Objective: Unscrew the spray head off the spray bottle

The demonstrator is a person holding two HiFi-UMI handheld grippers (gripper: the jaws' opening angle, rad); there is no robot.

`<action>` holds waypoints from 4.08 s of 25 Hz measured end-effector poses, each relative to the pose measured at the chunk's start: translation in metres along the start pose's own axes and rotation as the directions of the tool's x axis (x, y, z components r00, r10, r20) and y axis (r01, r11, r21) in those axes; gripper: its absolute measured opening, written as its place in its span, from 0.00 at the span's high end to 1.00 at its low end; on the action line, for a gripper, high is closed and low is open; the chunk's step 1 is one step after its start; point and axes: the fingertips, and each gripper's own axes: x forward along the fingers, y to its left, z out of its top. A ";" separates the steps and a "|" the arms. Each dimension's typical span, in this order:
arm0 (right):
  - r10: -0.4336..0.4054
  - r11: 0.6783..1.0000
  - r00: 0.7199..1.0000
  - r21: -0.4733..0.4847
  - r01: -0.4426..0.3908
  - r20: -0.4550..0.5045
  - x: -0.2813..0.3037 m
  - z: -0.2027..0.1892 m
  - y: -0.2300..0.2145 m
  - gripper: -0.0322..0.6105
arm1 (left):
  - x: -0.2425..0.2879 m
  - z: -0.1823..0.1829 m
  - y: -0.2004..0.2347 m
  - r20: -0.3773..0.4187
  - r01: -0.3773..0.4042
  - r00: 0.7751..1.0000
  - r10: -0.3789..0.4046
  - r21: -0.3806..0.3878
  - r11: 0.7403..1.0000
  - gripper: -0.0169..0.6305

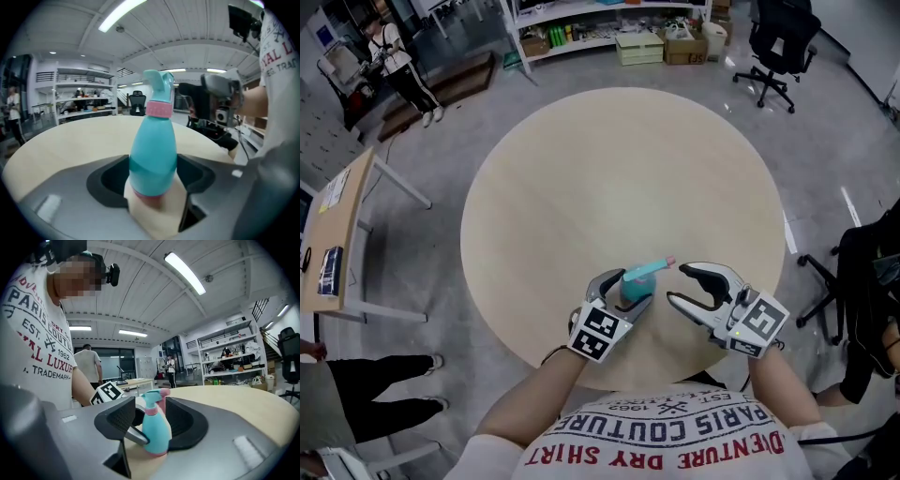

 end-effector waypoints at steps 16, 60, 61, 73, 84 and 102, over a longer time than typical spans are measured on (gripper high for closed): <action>-0.024 0.997 0.992 -0.073 0.014 -0.126 0.060 -0.047 -0.004 0.74 | 0.012 -0.006 -0.009 -0.015 -0.134 0.991 0.133 -0.061 0.989 0.49; 0.271 0.953 0.944 -0.086 -0.291 -0.190 0.049 -0.041 0.023 0.74 | -0.004 -0.009 -0.036 -0.089 0.397 0.918 -0.387 0.195 0.897 0.50; 0.239 0.963 0.955 -0.082 -0.256 -0.177 0.050 -0.039 0.021 0.74 | -0.003 -0.007 -0.033 -0.075 0.362 0.932 -0.354 0.174 0.916 0.50; -0.072 0.997 0.991 -0.023 0.070 -0.114 0.051 -0.038 -0.003 0.74 | 0.008 0.001 -0.016 -0.036 -0.074 0.997 0.071 -0.087 0.993 0.50; 0.299 0.947 0.933 -0.056 -0.316 -0.198 0.045 -0.041 0.023 0.75 | -0.009 -0.010 -0.031 -0.059 0.382 0.924 -0.379 0.216 0.898 0.50; -0.010 0.979 0.988 -0.203 -0.022 -0.155 0.055 -0.040 0.013 0.74 | 0.000 -0.005 -0.023 -0.021 0.050 0.999 -0.049 0.016 0.999 0.50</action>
